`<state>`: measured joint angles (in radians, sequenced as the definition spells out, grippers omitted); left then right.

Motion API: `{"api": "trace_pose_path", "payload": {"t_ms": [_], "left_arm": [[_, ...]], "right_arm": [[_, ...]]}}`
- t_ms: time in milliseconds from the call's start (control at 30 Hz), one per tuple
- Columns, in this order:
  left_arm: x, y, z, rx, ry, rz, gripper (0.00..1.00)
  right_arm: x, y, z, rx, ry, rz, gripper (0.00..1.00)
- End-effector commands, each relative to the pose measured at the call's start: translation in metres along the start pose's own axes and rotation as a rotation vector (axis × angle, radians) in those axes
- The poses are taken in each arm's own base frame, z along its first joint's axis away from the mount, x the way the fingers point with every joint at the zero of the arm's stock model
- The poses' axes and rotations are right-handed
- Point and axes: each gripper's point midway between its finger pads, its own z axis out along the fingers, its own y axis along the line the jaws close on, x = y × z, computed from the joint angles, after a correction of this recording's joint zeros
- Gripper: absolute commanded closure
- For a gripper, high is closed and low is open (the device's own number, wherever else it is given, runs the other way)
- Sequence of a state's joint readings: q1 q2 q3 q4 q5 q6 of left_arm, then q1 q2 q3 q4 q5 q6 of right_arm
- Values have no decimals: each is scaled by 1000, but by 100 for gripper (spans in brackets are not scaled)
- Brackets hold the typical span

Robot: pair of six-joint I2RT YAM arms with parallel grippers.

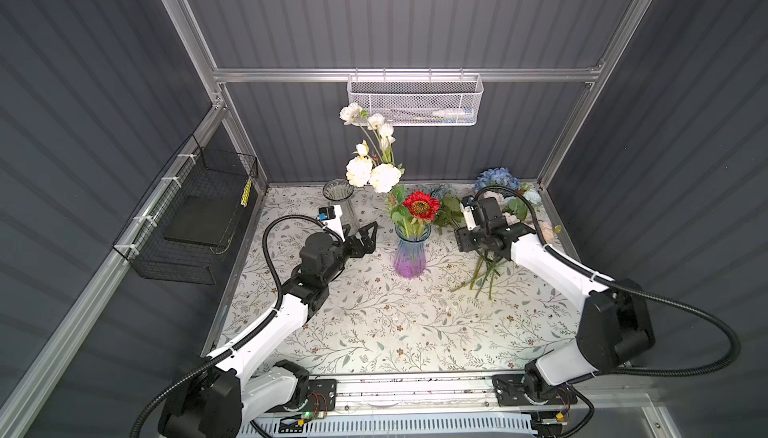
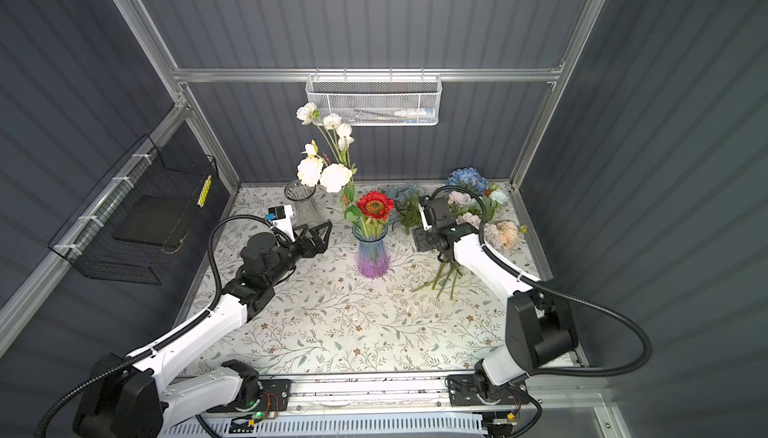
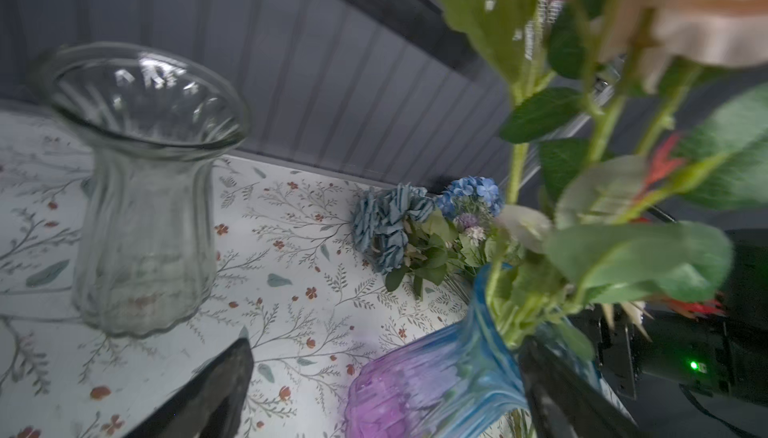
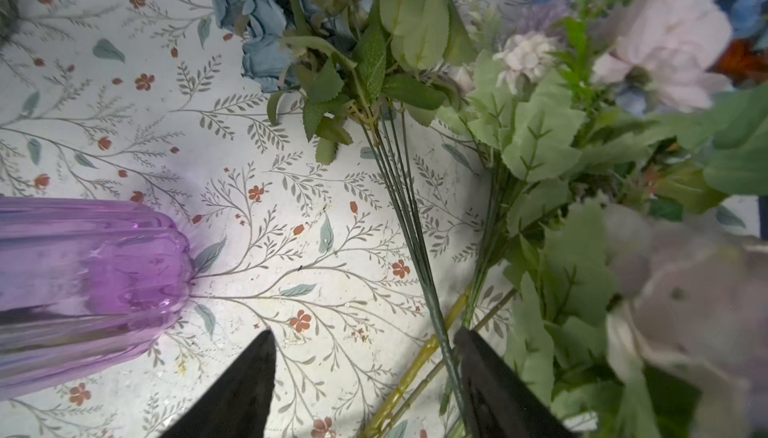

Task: Arrange the flowers into the vase
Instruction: 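Open the right gripper and move it back to the flower pile, then close the right gripper on a bundle of green stems in the pile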

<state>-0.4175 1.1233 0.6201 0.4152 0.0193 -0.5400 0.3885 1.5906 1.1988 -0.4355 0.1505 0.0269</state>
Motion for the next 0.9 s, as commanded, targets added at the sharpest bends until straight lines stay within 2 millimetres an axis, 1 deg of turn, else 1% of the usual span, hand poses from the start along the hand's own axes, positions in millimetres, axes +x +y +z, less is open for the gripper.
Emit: {"api": "trace_pose_path", "payload": {"t_ms": [0, 100, 200, 333, 533, 667, 767, 867], "left_arm": [[-6, 9, -3, 6, -40, -97, 1], [-4, 12, -3, -3, -31, -84, 1], [0, 14, -1, -9, -20, -72, 1], [2, 13, 6, -2, 1, -70, 1], [1, 8, 13, 21, 11, -79, 1], [-2, 6, 14, 28, 4, -81, 1], [-2, 5, 16, 30, 5, -86, 1], [-2, 4, 18, 41, 6, -94, 1]], "right_arm": [[7, 0, 18, 7, 115, -65, 34], [12, -5, 38, 54, 190, -96, 38], [16, -8, 54, 80, 237, -121, 39], [18, -9, 72, 97, 271, -146, 43], [26, -10, 97, 110, 319, -173, 50], [32, -18, 105, 161, 346, -199, 52], [38, -22, 107, 170, 363, -206, 56], [41, -17, 106, 132, 364, -190, 67]]}}
